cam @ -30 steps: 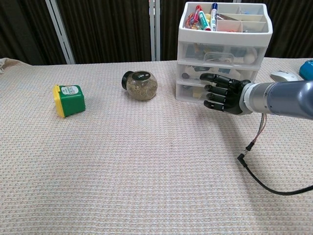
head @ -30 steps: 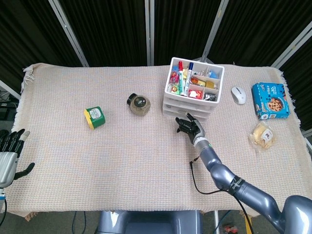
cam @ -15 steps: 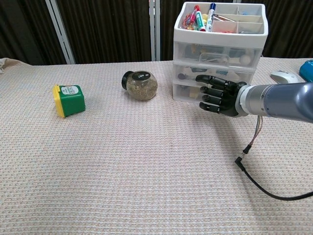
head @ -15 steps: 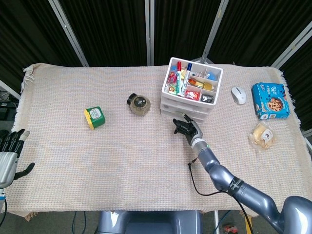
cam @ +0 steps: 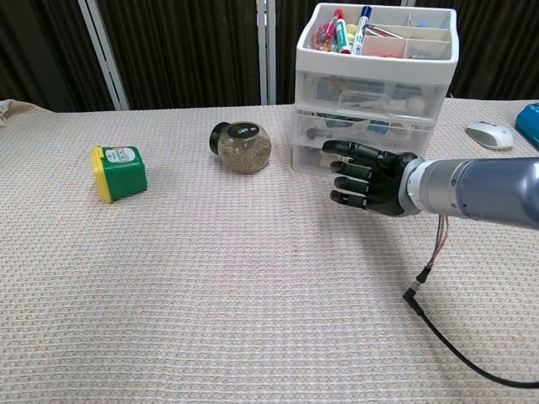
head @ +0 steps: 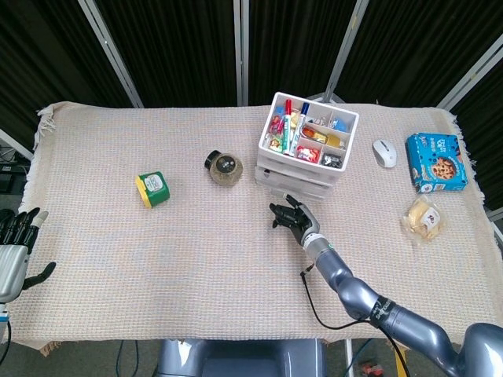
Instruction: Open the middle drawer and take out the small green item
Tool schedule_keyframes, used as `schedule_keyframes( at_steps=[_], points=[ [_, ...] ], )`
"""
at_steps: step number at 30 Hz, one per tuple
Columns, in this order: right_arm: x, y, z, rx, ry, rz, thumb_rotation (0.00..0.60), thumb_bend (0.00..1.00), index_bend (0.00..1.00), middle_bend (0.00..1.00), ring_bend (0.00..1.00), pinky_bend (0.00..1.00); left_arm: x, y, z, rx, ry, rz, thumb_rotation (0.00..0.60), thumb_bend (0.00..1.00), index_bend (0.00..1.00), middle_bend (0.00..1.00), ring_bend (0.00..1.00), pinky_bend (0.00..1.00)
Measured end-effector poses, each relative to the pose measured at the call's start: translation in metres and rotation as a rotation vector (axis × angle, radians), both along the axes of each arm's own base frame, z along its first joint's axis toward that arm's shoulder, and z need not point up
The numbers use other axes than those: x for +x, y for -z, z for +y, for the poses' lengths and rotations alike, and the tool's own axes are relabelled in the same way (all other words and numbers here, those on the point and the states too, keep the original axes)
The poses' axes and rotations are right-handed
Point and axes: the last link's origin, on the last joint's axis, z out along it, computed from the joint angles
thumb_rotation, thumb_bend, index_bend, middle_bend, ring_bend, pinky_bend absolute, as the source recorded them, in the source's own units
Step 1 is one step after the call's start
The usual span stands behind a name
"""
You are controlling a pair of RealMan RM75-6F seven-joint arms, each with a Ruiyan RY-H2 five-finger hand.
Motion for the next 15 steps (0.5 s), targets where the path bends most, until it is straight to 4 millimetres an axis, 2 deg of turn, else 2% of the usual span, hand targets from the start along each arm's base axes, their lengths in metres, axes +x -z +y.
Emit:
schedule_keyframes(
  at_steps=[8,15],
  points=[
    [0.000,-0.003,0.021,-0.029,-0.061,0.078,0.600,0.26,0.27,0.73,0.76,0.63,0.000,0.000,0.000,0.000,0.002,0.001,0.600,0.28,0.00,0.00,0.00,0.00],
    [0.002,-0.025,0.043,-0.143,-0.332,0.425,0.600,0.25,0.21,0.61,0.67,0.52,0.001,0.000,0.000,0.000,0.002,0.004,0.600,0.28,0.00,0.00,0.00,0.00]
  ],
)
